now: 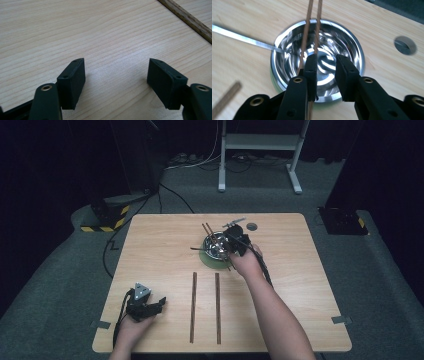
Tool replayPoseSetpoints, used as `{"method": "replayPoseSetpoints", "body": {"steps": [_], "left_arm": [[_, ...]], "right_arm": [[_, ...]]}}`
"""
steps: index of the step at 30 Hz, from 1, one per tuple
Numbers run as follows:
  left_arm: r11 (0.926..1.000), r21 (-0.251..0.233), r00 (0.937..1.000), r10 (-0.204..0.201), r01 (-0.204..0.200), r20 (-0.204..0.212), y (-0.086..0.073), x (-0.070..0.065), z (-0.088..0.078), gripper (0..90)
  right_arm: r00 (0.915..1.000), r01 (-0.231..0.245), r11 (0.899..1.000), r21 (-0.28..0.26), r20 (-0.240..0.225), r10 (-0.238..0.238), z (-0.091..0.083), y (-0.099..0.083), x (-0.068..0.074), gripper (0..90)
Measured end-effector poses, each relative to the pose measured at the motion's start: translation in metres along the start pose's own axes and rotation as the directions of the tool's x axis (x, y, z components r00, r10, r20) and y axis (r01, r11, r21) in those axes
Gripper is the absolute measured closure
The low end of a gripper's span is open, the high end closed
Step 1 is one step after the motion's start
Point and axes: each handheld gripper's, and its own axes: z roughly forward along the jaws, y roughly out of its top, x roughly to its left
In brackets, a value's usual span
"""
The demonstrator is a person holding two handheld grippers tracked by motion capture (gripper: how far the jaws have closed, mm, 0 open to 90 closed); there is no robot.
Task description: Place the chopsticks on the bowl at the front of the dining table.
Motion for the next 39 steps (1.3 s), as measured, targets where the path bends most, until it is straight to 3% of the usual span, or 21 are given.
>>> {"method": "replayPoseSetpoints", "body": {"steps": [3, 6, 8, 15, 17, 21, 24, 26, 27, 28, 30, 31, 32, 34, 39], "left_arm": [[1.0000, -0.004, 0.9999, -0.008, 0.008, 0.010, 0.000, 0.001, 0.000, 31.1], [0.9999, 0.002, 0.9998, 0.012, -0.012, -0.013, -0.001, -0.002, -0.001, 31.1], [1.0000, -0.004, 0.9999, 0.002, -0.002, -0.017, -0.001, -0.002, -0.001, 31.3], [0.9998, -0.010, 0.9993, -0.017, 0.017, -0.033, -0.002, -0.002, -0.002, 34.0], [0.9998, -0.010, 0.9992, -0.015, 0.015, -0.036, -0.002, -0.003, -0.002, 34.0], [0.9998, -0.008, 0.9993, -0.018, 0.018, -0.032, -0.004, -0.002, -0.003, 34.5], [0.9999, -0.007, 0.9996, -0.015, 0.015, -0.024, -0.003, -0.002, -0.003, 34.5], [1.0000, -0.001, 0.9997, -0.008, 0.008, -0.022, -0.002, -0.002, -0.003, 33.4], [0.9999, 0.008, 0.9998, -0.005, 0.006, -0.018, -0.001, -0.002, -0.003, 33.7], [0.9998, 0.021, 0.9999, 0.002, -0.002, -0.014, 0.002, -0.001, -0.003, 36.9], [0.9969, 0.065, 0.9988, -0.043, 0.044, -0.024, 0.011, 0.000, -0.003, 49.8], [0.9972, 0.055, 0.9977, -0.050, 0.052, -0.046, 0.014, -0.002, -0.003, 55.0], [0.9979, 0.034, 0.9974, -0.054, 0.055, -0.047, 0.019, -0.004, -0.004, 61.8], [0.9975, 0.009, 0.9970, -0.069, 0.070, -0.036, 0.032, -0.008, -0.003, 67.0], [0.9982, -0.054, 0.9990, -0.028, 0.026, -0.035, 0.073, -0.028, 0.008, 76.8]], "right_arm": [[0.9995, 0.007, 0.999, -0.033, 0.030, -0.006, -0.009, -0.030, -0.008, 74.2], [0.9997, 0.000, 0.999, -0.052, 0.024, 0.001, -0.013, -0.058, -0.014, 75.5], [0.9999, -0.013, 0.997, -0.074, 0.006, 0.014, -0.014, -0.074, -0.015, 76.1], [0.9990, 0.039, 0.990, -0.136, 0.026, -0.036, -0.006, -0.115, -0.001, 75.4], [0.9992, 0.032, 0.986, -0.163, 0.027, -0.028, -0.006, -0.123, 0.001, 75.4], [0.9996, 0.017, 0.976, -0.216, 0.024, -0.012, -0.007, -0.134, -0.001, 76.6], [0.9989, 0.022, 0.955, -0.295, 0.046, -0.009, -0.019, -0.138, -0.008, 81.0], [0.9998, -0.016, 0.939, -0.344, 0.007, 0.019, -0.023, -0.143, -0.014, 83.1], [0.9995, -0.033, 0.936, -0.349, -0.012, 0.031, -0.023, -0.144, -0.016, 83.9], [0.9991, -0.042, 0.937, -0.347, -0.024, 0.035, -0.022, -0.145, -0.018, 84.7], [0.9978, -0.060, 0.937, -0.343, -0.047, 0.047, -0.020, -0.145, -0.021, 85.2], [0.9968, -0.065, 0.940, -0.335, -0.065, 0.046, -0.019, -0.145, -0.023, 85.2], [0.9963, -0.068, 0.941, -0.332, -0.072, 0.047, -0.018, -0.145, -0.023, 85.0], [0.9964, -0.066, 0.942, -0.330, -0.071, 0.045, -0.017, -0.145, -0.024, 84.9], [0.9984, -0.042, 0.944, -0.326, -0.049, 0.028, -0.017, -0.142, -0.019, 87.9]]}}
